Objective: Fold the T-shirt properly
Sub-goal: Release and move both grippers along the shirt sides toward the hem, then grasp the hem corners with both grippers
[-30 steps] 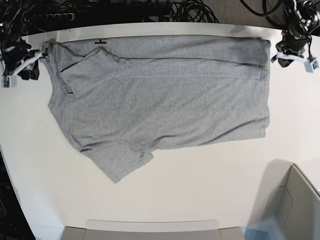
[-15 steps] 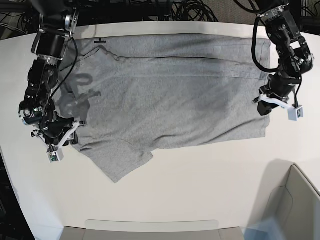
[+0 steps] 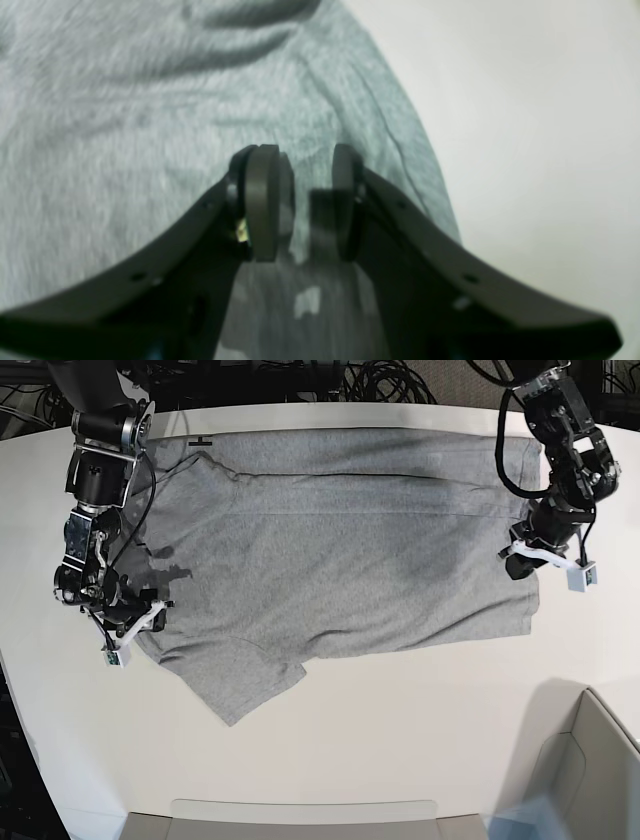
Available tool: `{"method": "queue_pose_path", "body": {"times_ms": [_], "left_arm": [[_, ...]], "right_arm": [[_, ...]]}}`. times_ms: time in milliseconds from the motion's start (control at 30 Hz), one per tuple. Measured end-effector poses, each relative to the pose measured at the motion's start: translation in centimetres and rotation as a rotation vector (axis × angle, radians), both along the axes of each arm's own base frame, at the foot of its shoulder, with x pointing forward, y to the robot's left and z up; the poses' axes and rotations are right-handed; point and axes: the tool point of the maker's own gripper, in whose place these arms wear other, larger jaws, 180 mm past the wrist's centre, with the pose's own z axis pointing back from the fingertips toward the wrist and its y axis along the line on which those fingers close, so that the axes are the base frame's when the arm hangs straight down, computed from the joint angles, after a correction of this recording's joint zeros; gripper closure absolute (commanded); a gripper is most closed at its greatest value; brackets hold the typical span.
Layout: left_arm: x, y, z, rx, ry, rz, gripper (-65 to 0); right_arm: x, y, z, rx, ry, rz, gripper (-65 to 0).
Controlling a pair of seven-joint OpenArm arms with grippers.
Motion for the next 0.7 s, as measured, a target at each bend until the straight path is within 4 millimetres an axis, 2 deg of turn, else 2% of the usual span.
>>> {"method": "queue_pose_path", "body": {"times_ms": [133,167,300,433,500,567,600,700], "left_arm": [[-0.3,0.0,-1.2,-0.018,0.032,0.009,0.0],[-0.4,0.3,-1.1,-0.014,0.031,0.011,0.0],[-0.3,0.6,-0.9,-0.007,0.027,0.014,0.0],[-0.3,0.3,-1.0,-0.014,0.025,0.014,0.0],[-0.3,0.3,-1.0,-0.015,0.026,0.015,0.0],[-0.3,0.3,-1.0,-0.015,0.026,0.015,0.0],[-0.3,0.3,-1.0,-0.015,0.025,0.014,0.0],[-0.3,0.3,-1.1,-0.014,0.028,0.013,0.0]], "right_arm": [[-3.5,-0.7,0.1,-0.075,0.047,0.033,-18.3],[-5.0,-0.6,-0.1,-0.105,0.076,0.046,-18.3],[-8.4,0.6,0.0,-0.143,0.103,0.080,-18.3],[-10.3,1.5,0.3,-0.170,0.134,0.100,-18.3],[-10.6,2.1,0.8,-0.179,0.135,0.109,-18.3],[-10.0,2.9,2.1,-0.180,0.096,0.115,-18.3],[-9.3,3.3,3.2,-0.179,0.058,0.121,-18.3],[-4.8,3.3,7.8,-0.199,-0.089,0.117,-18.3]]}}
